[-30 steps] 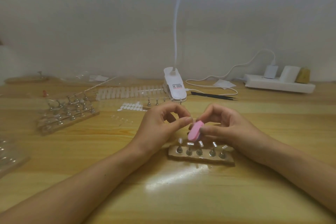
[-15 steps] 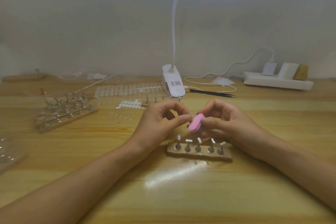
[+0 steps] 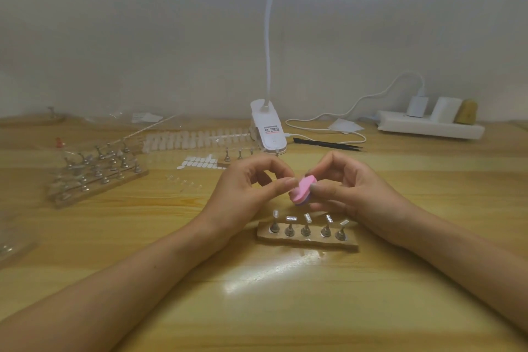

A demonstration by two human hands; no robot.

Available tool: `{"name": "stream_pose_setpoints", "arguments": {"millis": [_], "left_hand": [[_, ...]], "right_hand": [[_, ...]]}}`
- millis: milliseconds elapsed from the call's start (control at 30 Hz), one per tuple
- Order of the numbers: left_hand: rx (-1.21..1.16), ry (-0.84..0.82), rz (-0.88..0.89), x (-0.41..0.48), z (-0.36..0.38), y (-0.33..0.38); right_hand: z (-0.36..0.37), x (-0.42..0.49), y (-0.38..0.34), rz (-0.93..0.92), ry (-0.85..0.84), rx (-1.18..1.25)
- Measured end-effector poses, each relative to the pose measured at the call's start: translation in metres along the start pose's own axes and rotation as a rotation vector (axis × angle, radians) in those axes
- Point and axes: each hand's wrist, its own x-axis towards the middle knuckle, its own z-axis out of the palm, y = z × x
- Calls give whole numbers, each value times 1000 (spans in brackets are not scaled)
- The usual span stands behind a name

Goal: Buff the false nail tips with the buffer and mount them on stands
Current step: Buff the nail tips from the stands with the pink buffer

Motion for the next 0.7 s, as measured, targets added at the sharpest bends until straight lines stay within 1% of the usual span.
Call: {"name": "stream_pose_setpoints", "arguments": {"millis": [67, 167, 267, 300, 367, 400, 500, 600, 700], "left_hand": [[25, -7, 7, 0, 0, -1], [27, 5, 9, 0, 0, -2], [8, 0, 20, 1, 0, -2], [10, -11, 24, 0, 0, -2], [8, -10, 23, 0, 0, -2], [3, -2, 23, 0, 0, -2], [25, -18, 40, 0, 0, -2], [12, -9, 41, 0, 0, -2], [24, -10, 49, 0, -1, -2]], "right_hand": [[1, -1, 0, -12, 0, 5], [2, -1, -1, -26, 103, 69], [4, -2, -1, -16, 14, 1], [4, -2, -1, -18, 16, -6], [3, -2, -2, -19, 107, 67], [2, -2, -2, -21, 116, 88], [4, -3, -2, -17, 7, -15], [4, -2, -2, -27, 93, 49], [6, -3, -3, -11, 41, -2]]}}
